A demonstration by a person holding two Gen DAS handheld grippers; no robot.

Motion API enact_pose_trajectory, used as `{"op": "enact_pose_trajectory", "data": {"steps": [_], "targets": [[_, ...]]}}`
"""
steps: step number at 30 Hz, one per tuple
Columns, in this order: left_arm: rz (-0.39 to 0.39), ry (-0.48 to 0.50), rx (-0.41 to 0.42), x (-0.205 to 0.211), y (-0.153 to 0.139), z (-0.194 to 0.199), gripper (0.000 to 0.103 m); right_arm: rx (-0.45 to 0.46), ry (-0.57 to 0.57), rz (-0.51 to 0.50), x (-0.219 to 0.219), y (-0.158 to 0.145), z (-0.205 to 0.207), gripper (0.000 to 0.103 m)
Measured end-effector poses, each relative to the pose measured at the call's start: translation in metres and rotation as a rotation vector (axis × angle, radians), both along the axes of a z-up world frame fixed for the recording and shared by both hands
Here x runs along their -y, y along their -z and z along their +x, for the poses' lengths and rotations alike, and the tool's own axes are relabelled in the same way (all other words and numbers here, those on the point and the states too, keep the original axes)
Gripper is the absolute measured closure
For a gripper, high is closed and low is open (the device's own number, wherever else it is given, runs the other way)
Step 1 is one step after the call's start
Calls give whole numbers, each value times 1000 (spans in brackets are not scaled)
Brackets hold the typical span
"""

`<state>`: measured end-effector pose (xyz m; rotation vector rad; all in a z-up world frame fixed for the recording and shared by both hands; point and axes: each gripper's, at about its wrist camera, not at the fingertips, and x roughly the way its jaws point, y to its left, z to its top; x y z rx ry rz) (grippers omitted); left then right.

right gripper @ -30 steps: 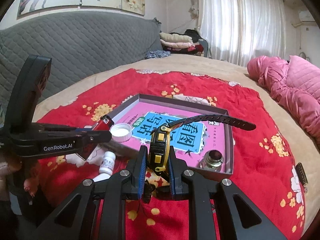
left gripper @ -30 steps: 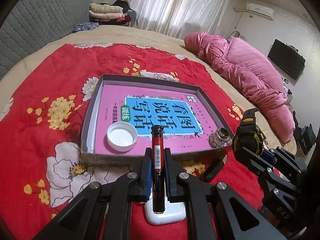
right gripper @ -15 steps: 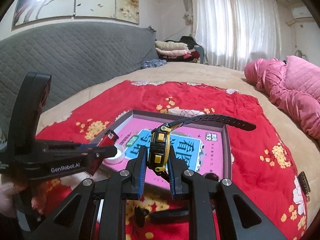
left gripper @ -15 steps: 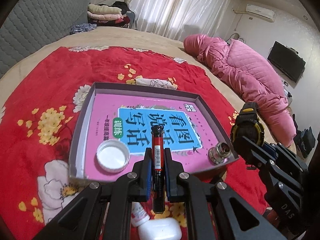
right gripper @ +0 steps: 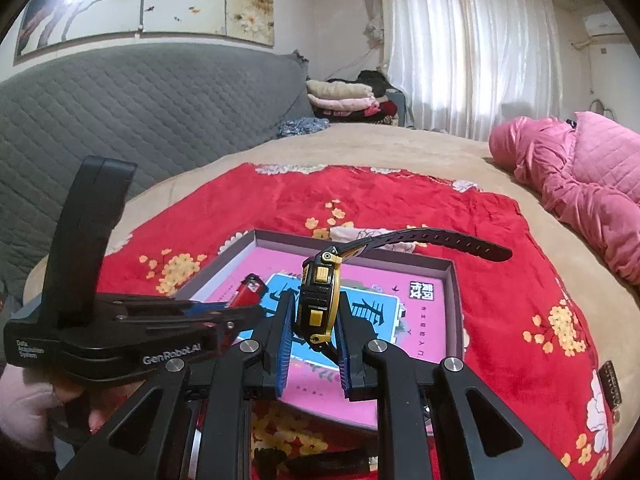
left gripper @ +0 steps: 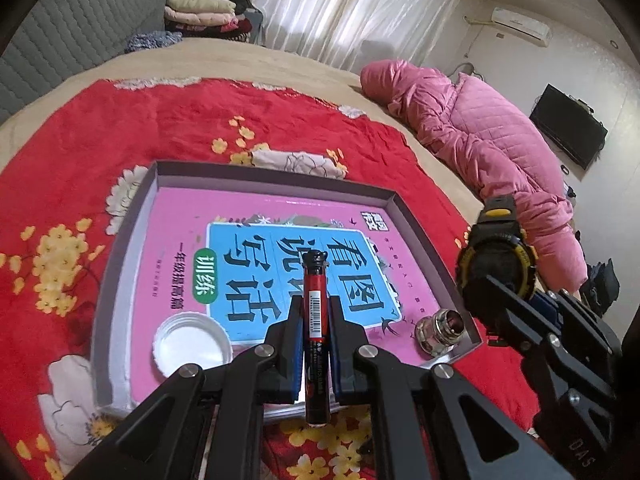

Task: Organize rigid objects
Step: 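Carry the red lighter over the box with the left tool while the right tool carries the watch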

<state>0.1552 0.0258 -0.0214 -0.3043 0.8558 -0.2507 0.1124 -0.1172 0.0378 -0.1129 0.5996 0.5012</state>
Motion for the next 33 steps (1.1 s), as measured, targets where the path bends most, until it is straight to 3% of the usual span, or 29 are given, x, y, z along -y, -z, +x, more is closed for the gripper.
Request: {"op": "enact_pose_trajectory", "data": {"steps": [18, 33], "targets": [[34, 55, -57, 7, 30, 5, 93, -151, -20, -95, -14, 53, 28, 83], [33, 50, -81, 5, 39, 7, 93, -186, -15, -109, -15, 63, 35, 84]]}}
